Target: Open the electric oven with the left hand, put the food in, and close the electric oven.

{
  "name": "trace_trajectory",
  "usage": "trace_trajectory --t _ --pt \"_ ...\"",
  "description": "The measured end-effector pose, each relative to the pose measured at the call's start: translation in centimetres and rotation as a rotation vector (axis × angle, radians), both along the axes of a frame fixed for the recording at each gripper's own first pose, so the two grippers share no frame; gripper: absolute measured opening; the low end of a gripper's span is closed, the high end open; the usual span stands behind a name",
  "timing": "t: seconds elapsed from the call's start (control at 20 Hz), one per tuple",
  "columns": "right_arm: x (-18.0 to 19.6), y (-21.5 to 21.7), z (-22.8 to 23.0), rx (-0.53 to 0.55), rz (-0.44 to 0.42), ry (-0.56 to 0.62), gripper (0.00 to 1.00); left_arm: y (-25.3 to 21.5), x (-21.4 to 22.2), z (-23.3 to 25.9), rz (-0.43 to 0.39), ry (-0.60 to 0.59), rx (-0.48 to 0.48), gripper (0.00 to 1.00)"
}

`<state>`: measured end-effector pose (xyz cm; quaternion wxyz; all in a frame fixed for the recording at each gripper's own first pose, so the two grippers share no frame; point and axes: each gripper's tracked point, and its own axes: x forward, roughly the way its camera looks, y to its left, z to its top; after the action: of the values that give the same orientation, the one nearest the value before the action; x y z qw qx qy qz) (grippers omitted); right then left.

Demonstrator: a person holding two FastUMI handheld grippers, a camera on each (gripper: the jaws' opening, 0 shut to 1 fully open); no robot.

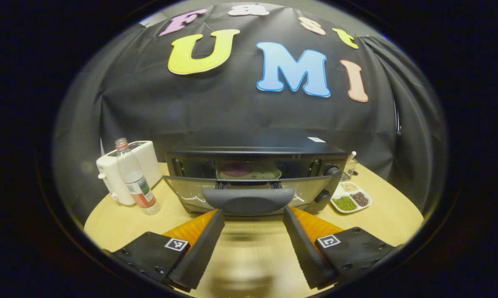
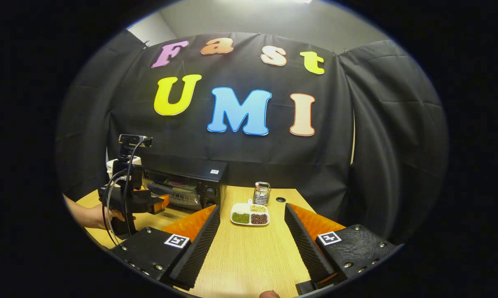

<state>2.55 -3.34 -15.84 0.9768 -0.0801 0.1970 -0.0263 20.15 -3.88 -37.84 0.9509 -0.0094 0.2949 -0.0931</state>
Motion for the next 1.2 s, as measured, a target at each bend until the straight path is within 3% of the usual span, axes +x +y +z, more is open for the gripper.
trace_trajectory --t 0.05,0.35,0.4,0.45,0.55,0.6,0.7,0.8,0.85,1.2 --pt "0.0 -0.2 0.2 0.008 -0.008 -0.005 0.97 -0.2 0.4 0.7 -0.007 -0.016 0.0 0.97" --pt "0.5 -1.6 2.9 0.095 -0.044 -0.081 0.97 -1.6 -0.2 9.4 -0.034 -0.159 -0.05 1.0" --pt "0.4 -1.9 3.7 0.107 -0.037 -0.104 0.97 -1.9 -1.0 11.1 -0.033 -0.179 -0.057 0.96" --pt "0.2 -2.3 4.4 0.116 -0.024 -0.123 0.96 -1.9 -1.7 12.9 -0.028 -0.205 -0.058 1.0" --pt "-0.3 -3.2 5.4 0.123 0.005 -0.142 0.96 -1.8 -3.4 17.0 -0.008 -0.272 -0.052 0.91" --pt "-0.7 -3.8 5.9 0.121 0.017 -0.15 0.97 -1.9 -4.7 18.8 0.002 -0.298 -0.046 1.0" --pt "-1.5 -4.7 7.0 0.121 0.045 -0.17 0.97 -2.0 -7.2 21.6 0.022 -0.339 -0.035 0.91" --pt "-2.5 -5.2 7.7 0.127 0.081 -0.182 0.97 -1.8 -10.0 24.4 0.048 -0.378 -0.019 0.91" --pt "-3.0 -5.4 8.1 0.128 0.096 -0.189 0.96 -1.6 -11.4 25.5 0.06 -0.391 -0.015 1.0" --pt "-5.7 -3.7 9.6 0.16 0.143 -0.214 0.97 2.3 -18.3 29.9 0.122 -0.454 0.015 1.0"
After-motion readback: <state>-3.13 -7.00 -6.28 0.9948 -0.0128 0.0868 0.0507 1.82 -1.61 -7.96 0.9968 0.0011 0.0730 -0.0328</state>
